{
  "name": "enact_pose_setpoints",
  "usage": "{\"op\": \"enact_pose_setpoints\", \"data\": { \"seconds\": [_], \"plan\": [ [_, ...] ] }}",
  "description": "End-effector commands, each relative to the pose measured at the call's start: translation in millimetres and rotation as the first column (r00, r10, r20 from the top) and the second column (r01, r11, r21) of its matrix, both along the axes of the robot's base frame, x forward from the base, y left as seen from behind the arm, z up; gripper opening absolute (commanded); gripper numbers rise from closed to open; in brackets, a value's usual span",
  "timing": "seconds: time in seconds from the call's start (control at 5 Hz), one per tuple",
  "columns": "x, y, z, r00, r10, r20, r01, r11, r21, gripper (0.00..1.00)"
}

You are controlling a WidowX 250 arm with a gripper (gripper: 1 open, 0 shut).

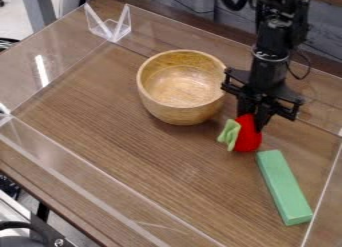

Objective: Move the red fruit to the right

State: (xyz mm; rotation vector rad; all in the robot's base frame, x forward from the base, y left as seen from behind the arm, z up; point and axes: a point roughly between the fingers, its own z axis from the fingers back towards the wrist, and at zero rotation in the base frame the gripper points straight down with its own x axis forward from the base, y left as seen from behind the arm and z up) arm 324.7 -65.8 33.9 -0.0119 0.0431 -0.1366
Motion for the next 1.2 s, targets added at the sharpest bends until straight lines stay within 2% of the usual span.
{"op": "enact_pose_setpoints", "data": {
  "seconds": [0.0, 0.2, 0.4, 0.6, 1.0],
  "plan": [
    [7.2, 15.5, 13.1, 0.999, -0.026, 0.042, 0.026, 1.0, 0.006, 1.0],
    [9.1, 24.7, 13.4, 0.998, -0.045, 0.037, 0.044, 0.999, 0.011, 1.0],
    [11.3, 28.2, 7.8, 0.998, -0.048, 0.041, 0.048, 0.999, 0.019, 0.0],
    [13.6, 29.6, 6.2, 0.997, -0.052, 0.054, 0.051, 0.998, 0.025, 0.0],
    [-5.2, 15.6, 5.1, 0.997, 0.011, 0.074, -0.014, 0.999, 0.031, 0.0]
  ]
}}
